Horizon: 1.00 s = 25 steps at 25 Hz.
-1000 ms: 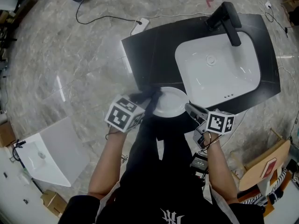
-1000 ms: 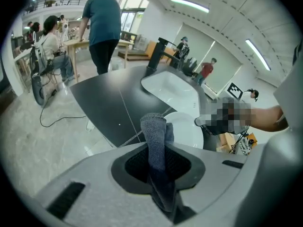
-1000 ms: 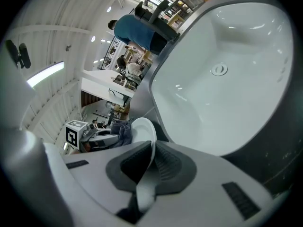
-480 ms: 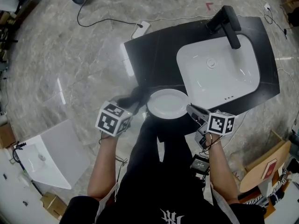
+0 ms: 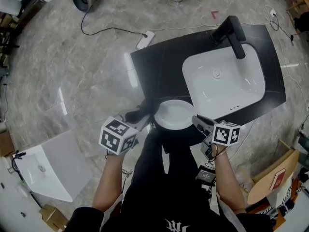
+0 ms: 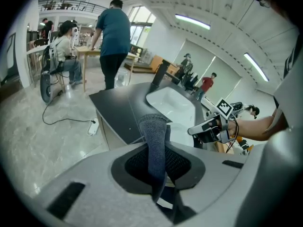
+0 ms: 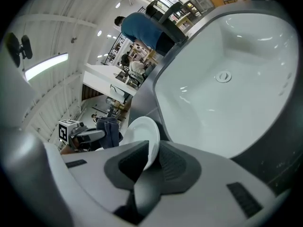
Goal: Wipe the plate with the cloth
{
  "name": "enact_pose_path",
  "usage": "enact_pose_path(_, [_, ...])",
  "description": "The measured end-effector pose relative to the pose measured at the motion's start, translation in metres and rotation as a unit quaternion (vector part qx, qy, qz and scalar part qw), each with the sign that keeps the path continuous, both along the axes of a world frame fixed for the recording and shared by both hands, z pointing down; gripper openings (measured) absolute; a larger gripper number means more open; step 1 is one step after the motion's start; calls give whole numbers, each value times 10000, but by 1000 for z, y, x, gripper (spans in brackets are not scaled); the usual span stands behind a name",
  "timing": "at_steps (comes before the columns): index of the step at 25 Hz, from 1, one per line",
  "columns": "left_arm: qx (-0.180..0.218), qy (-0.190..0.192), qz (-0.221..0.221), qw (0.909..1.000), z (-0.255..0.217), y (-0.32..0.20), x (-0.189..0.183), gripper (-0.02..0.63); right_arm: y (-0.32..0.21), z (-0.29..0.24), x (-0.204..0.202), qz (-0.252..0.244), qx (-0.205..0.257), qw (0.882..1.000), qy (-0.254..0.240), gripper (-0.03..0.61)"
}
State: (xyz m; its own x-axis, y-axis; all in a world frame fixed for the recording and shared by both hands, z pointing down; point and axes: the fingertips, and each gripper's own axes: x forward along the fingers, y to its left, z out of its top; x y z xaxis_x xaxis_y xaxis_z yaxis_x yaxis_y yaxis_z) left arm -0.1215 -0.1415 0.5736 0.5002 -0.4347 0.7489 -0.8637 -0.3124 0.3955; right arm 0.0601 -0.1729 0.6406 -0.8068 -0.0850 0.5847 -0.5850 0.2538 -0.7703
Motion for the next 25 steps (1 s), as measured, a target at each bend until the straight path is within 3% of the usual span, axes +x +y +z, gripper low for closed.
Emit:
enact_pose_path(2, [70, 51, 75, 9999, -5, -2, 8, 51, 1, -2, 0, 15, 13, 10000, -1, 89])
enact_pose_path(11, [158, 125, 199, 9996, -12, 1, 22, 51, -3, -4, 15, 235, 169, 9992, 267, 69])
enact_pose_path(14, [243, 389, 115, 9989, -16, 0, 27, 51, -6, -10, 31, 402, 320, 9983, 265, 31])
enact_pose_path(19, [678, 1380, -160, 9880, -32, 6, 44, 51, 0, -52, 34, 256, 1128, 9922, -464, 5])
enact_pose_path(25, [1243, 1683, -271, 9775, -61, 11, 60, 51, 2, -116, 2, -280, 1939, 9734, -1190, 5])
